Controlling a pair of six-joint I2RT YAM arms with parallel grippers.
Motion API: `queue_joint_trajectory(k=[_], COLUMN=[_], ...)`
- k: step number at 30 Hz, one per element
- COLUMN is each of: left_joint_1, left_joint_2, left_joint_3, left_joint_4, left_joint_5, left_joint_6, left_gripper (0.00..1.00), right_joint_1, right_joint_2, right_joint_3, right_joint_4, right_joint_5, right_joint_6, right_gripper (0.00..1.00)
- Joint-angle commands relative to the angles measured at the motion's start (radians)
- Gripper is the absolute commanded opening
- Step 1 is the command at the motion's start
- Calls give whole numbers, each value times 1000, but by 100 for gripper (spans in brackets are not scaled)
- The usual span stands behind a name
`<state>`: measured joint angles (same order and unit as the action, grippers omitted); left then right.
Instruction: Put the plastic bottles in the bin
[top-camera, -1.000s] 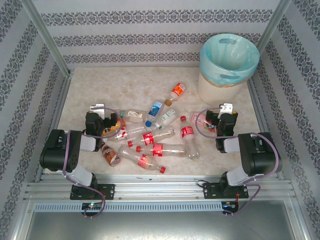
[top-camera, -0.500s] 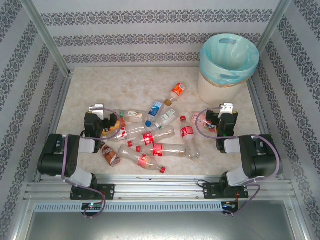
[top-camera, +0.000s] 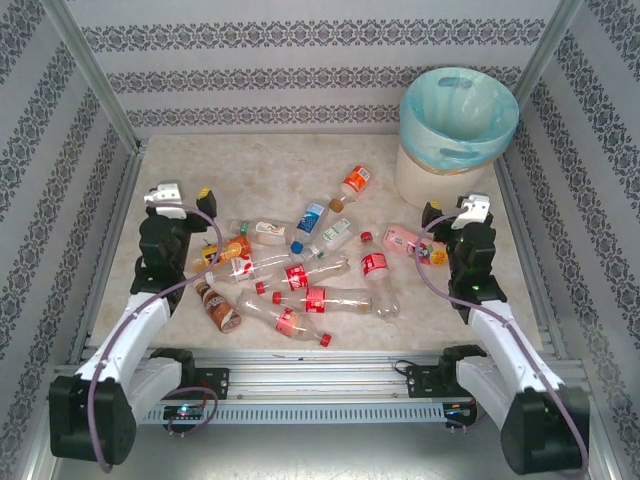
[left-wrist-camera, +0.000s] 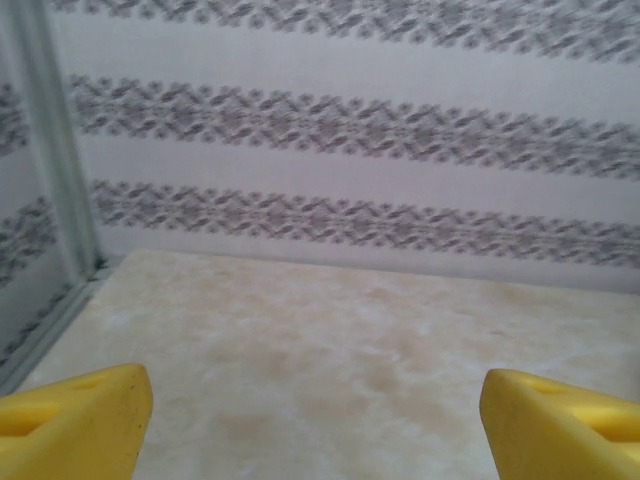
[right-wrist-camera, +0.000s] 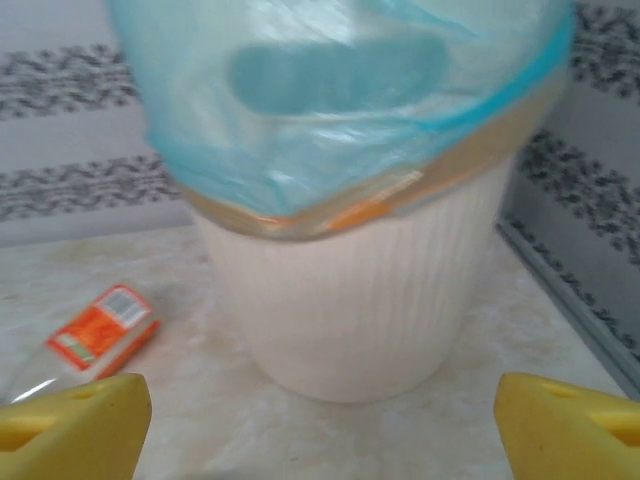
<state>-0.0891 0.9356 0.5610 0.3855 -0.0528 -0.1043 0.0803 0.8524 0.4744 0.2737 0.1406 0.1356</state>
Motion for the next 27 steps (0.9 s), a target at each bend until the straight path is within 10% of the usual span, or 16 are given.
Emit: queue_joint_trajectory(k=[1, 12, 17, 27], left_joint_1=[-132, -623, -819, -857], left_joint_2=[-11, 81, 66, 50], left_joint_3=[85, 298, 362, 235], left_joint_4=[-279, -755, -1081, -1185], left_joint_5=[48, 70, 155, 162], left_joint_6=[-17, 209, 552, 943], left_gripper=[85, 82, 83, 70], right_joint_1=[27, 293, 373, 409], right_joint_2=[-17, 33, 30, -64], right_joint_3=[115, 333, 342, 316], right_joint_4=[-366, -669, -641, -551], right_joint_5=[-148, -249, -175, -133], right_joint_6=[68, 95, 54, 16], right_gripper=[87, 79, 76, 73])
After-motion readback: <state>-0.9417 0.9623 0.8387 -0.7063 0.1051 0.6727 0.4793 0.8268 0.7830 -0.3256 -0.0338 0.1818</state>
